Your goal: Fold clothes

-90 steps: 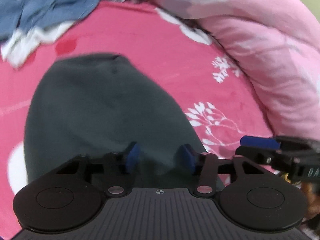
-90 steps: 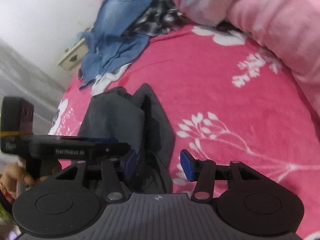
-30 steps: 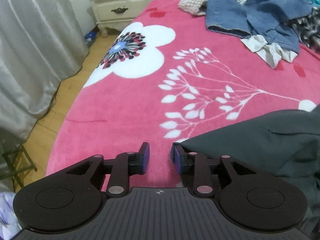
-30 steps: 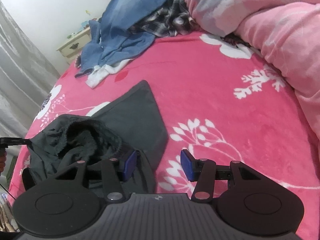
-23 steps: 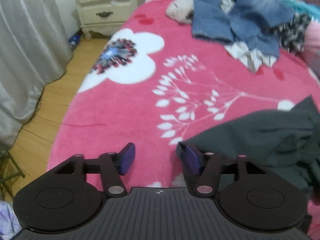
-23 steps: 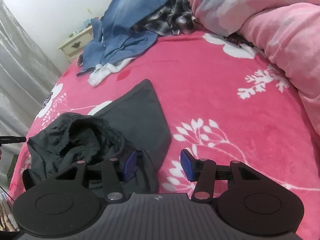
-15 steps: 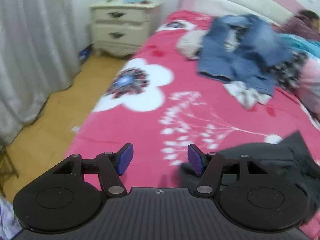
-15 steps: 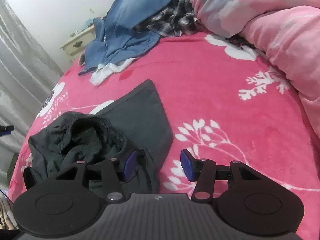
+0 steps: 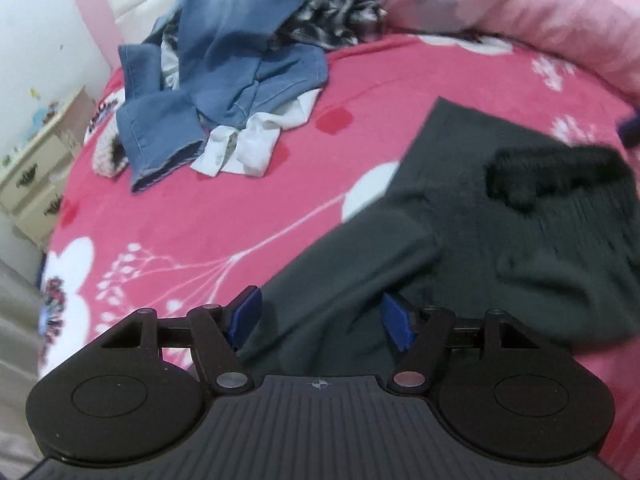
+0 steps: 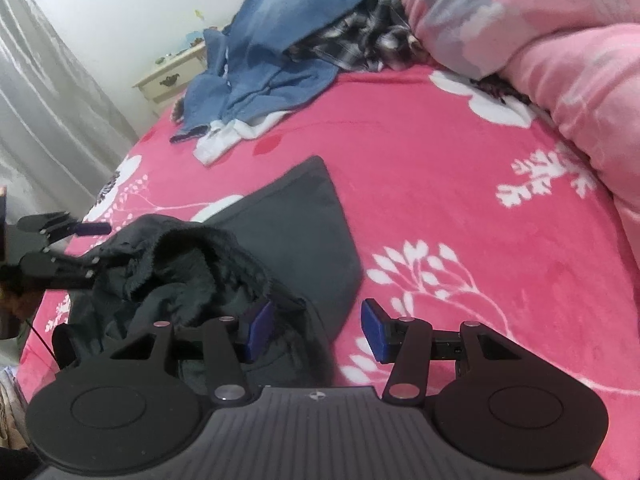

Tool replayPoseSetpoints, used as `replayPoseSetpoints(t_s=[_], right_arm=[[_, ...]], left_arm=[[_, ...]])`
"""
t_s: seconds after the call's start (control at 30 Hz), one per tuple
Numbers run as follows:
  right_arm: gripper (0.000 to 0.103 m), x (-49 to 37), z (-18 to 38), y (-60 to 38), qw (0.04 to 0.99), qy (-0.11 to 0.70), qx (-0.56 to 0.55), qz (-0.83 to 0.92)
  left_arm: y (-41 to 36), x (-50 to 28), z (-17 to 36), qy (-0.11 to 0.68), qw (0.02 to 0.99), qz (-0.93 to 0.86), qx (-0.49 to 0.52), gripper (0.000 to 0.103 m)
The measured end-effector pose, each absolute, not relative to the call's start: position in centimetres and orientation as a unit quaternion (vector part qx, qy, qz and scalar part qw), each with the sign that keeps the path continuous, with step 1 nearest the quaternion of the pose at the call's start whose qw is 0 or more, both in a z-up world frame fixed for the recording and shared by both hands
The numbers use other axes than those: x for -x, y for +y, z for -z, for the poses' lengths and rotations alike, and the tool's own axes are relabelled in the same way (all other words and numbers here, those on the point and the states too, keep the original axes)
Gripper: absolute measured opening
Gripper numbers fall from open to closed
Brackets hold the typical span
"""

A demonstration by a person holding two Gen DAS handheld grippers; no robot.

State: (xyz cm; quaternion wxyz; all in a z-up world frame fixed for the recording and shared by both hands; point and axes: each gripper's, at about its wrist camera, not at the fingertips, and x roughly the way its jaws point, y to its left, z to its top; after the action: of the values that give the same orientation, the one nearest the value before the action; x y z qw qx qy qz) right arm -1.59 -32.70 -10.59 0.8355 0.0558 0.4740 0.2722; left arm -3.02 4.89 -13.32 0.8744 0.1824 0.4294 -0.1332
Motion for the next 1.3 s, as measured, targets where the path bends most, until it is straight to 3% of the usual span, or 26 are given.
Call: replayPoseSetpoints(t_s=[0.3, 0.63, 0.83, 0.9, 1.03, 1.3], right_arm=[[0.052, 1.7, 11.1, -33.0, 0.832, 0.48, -0.049, -0.274], [0.052, 1.9, 10.6, -32.8, 0.834, 0.474, -0.05, -0.278], [0.052, 2.3, 9.8, -32.0, 0.832, 0.451, -0.041, -0.32], [0.056, 2.7, 9.4, -31.5, 0.827, 0.44, -0.035, -0.347], [0.064, 4.2, 8.8, -30.1, 0.817, 0.42, 0.003, -0.395], [0.063, 3.8, 10.9, -27.0, 0.809, 0.402, 0.107, -0.415]], left_arm=[[12.3, 0.2, 14.1, 0.457, 0.889, 0.02, -0.028, 0.066], [16.4, 1.8, 13.3, 0.436, 0.897, -0.049, 0.051, 0.066], [15.6, 5.4, 10.0, 0.391, 0.916, -0.019, 0.089, 0.067], [15.2, 6.2, 9.4, 0.392, 0.913, -0.004, 0.113, 0.069], [13.5, 7.4, 9.5, 0.405, 0.899, 0.045, 0.157, 0.071], [7.6, 7.6, 12.5, 0.463, 0.849, 0.139, 0.212, 0.072]])
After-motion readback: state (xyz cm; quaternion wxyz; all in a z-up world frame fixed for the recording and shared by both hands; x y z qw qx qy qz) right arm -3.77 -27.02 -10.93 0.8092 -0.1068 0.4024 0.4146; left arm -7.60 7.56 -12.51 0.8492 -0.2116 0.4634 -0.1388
